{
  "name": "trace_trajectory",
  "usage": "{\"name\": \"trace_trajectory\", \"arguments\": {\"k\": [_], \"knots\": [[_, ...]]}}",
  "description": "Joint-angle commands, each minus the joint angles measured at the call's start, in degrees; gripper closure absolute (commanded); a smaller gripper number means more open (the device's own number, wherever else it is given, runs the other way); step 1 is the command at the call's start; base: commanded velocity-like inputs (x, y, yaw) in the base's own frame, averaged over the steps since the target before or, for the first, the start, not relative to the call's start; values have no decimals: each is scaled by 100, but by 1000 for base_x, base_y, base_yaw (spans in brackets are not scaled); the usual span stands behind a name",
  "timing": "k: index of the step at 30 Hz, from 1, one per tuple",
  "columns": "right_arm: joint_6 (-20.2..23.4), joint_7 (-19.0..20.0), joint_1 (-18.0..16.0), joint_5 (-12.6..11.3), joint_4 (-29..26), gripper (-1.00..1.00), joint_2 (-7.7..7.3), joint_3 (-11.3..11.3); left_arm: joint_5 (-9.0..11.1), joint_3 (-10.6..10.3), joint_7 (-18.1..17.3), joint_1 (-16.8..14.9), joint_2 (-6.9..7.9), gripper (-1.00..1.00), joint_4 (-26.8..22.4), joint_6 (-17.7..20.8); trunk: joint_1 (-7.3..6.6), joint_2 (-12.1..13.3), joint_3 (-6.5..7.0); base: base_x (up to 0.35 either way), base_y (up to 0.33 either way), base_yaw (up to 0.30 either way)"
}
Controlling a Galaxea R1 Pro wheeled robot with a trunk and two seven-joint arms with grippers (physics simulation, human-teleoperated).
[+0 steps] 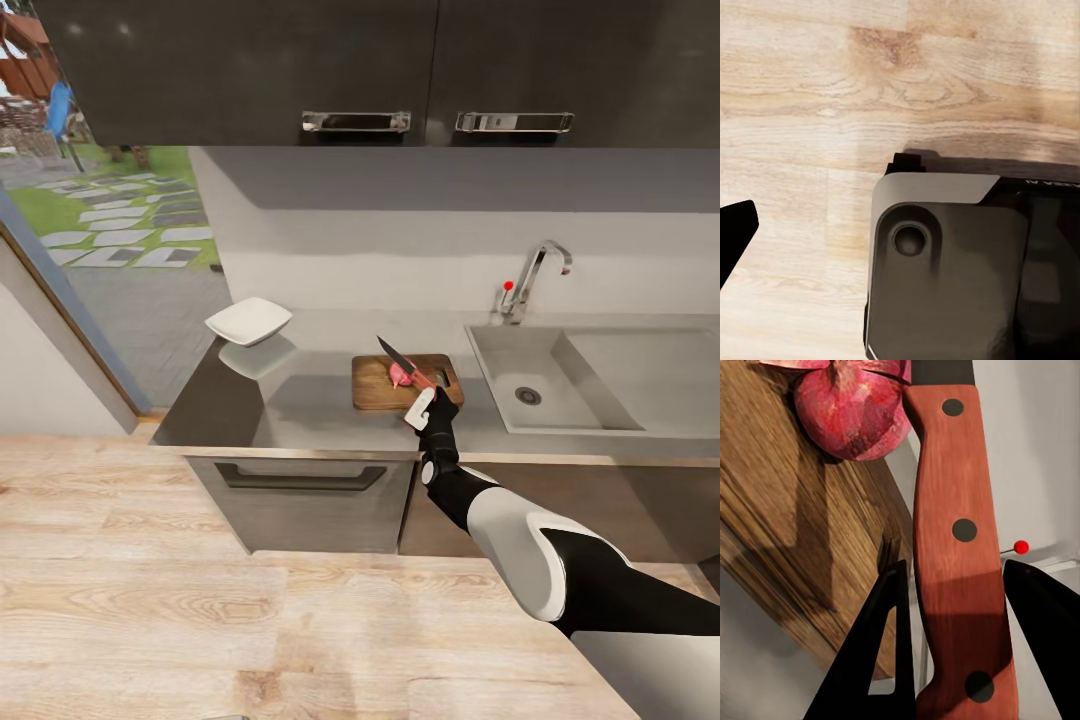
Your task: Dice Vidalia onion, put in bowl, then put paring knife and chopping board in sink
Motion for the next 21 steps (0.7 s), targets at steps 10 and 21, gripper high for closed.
{"name": "trace_trajectory", "arguments": {"k": [10, 21], "knots": [[2, -17, -6, 46, 5, 100, 1, -47, 47, -49, 6, -9, -6, -100, 26, -42, 3, -11, -10, 0, 0, 0], [3, -10, -6, 45, 13, 100, 1, -47, 47, -49, 6, -7, -21, -100, 26, -42, 3, -11, -10, 0, 0, 0]]}}
